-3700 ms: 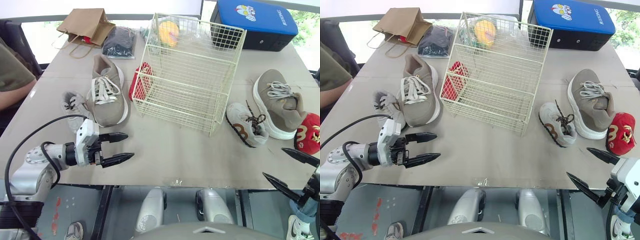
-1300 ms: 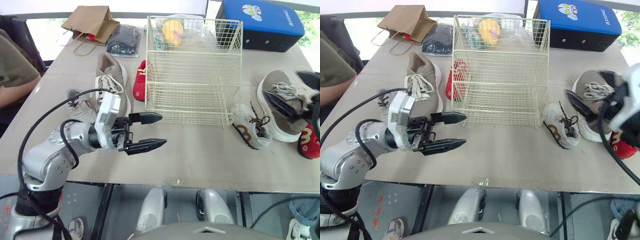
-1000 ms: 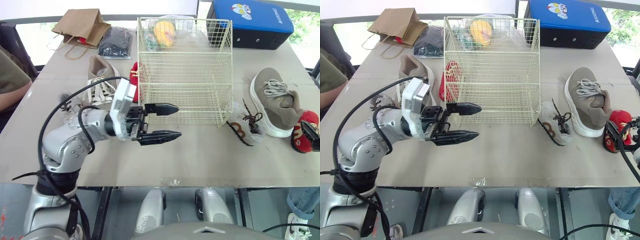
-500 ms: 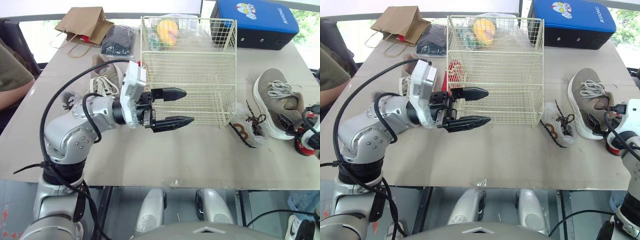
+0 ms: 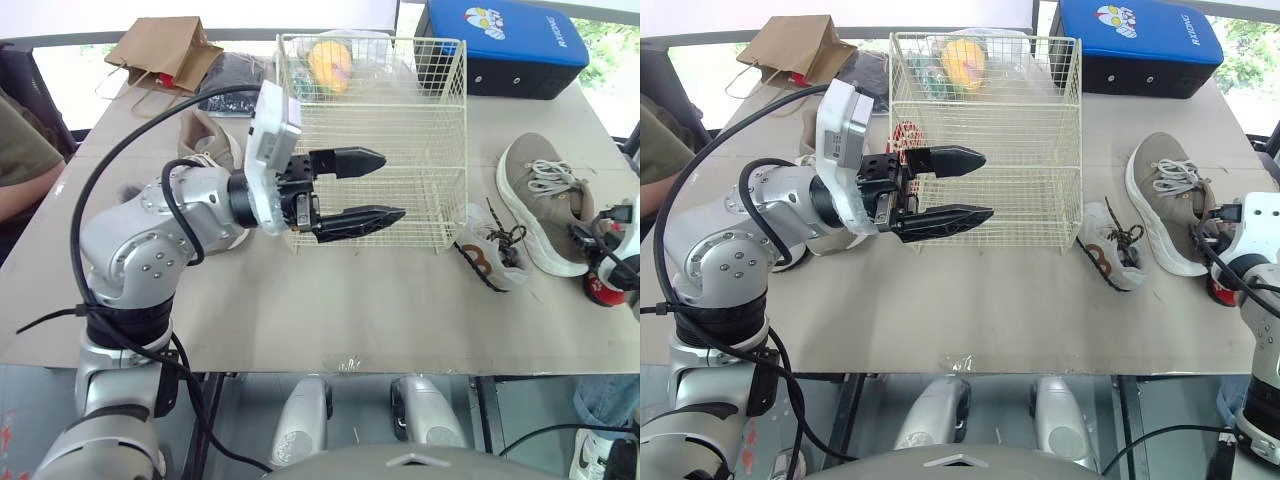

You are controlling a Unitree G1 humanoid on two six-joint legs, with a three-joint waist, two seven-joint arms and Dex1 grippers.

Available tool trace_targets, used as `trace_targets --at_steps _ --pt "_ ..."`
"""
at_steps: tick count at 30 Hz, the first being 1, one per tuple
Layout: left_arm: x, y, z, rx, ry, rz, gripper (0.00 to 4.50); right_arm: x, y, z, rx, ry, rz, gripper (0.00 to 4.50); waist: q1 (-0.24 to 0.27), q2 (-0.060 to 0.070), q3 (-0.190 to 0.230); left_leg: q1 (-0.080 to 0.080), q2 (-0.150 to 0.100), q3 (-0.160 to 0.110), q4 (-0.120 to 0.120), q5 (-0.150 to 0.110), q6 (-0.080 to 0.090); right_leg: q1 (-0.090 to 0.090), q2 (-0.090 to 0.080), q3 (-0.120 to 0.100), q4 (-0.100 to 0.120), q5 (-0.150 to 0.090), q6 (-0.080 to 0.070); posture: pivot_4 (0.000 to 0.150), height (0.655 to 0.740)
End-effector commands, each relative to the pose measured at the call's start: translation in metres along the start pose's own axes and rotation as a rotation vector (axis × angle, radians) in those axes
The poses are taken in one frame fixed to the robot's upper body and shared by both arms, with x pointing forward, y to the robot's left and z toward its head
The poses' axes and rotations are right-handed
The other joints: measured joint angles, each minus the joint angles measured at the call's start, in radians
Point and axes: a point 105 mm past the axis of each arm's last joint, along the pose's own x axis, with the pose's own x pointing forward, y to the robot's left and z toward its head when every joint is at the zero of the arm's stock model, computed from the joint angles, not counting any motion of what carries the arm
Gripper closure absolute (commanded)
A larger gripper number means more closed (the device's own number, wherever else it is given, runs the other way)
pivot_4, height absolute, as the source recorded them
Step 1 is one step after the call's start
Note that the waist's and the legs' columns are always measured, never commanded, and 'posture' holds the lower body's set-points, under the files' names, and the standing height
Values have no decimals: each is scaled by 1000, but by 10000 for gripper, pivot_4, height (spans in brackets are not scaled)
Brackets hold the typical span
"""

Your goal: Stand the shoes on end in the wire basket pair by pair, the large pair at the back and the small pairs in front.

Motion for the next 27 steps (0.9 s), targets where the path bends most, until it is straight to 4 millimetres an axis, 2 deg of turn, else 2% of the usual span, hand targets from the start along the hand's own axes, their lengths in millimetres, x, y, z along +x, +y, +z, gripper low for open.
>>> trace_targets --at_steps 1,6,10,12,13,17,20,22,25,27 --pt "2 -6 7 38 -21 -19 0 -5 3 0 -66 -18 11 43596 3 0 0 0 0 0 0 0 0 0 0 0 0 0 0 1500 7400" --pt "4 1 10 19 -49 -6 0 -26 -6 26 -168 -142 -8 44363 9 2 1 -1 0 0 0 0 0 0 0 0 0 0 0 1500 7400" --pt "4 10 15 -2 -83 19 0 -56 -10 66 -258 -318 30 44363 13 6 4 -3 -1 -1 0 0 0 -1 0 -1 -1 -1 1 1500 7400" --pt "5 22 22 -17 -123 68 0 -80 -12 104 -330 -459 80 44363 10 8 5 -3 -1 0 0 0 0 -1 -1 0 -1 0 1 1500 7400" --pt "5 26 24 -20 -131 85 0 -89 -12 116 -355 -498 95 44363 8 9 6 -3 -1 0 0 0 0 -1 -1 0 -2 0 1 1500 7400" --pt "5 47 34 -42 -131 188 0 -122 -6 154 -381 -638 214 44363 6 8 6 -2 0 -1 -1 0 0 -1 0 0 -1 -1 1 1500 7400" --pt "-2 64 52 -147 -157 198 0 -148 18 176 -437 -687 392 44363 7 8 6 -2 0 -1 -1 0 0 -1 0 -1 -1 -1 1 1500 7400" --pt "-9 79 72 -227 -229 212 0 -160 39 183 -492 -682 521 44363 6 8 7 -2 0 -1 0 0 0 -1 0 -1 -1 -1 1 1500 7400" --pt "-23 100 100 -273 -285 224 0 -163 75 175 -624 -559 714 44363 7 8 7 -3 -1 -1 0 0 0 -1 0 -1 -2 -1 1 1500 7400" --pt "-26 102 114 -271 -272 184 0 -161 96 167 -705 -487 835 44363 4 6 7 -3 0 -1 -1 0 0 -1 0 -2 -2 -1 1 1500 7400"
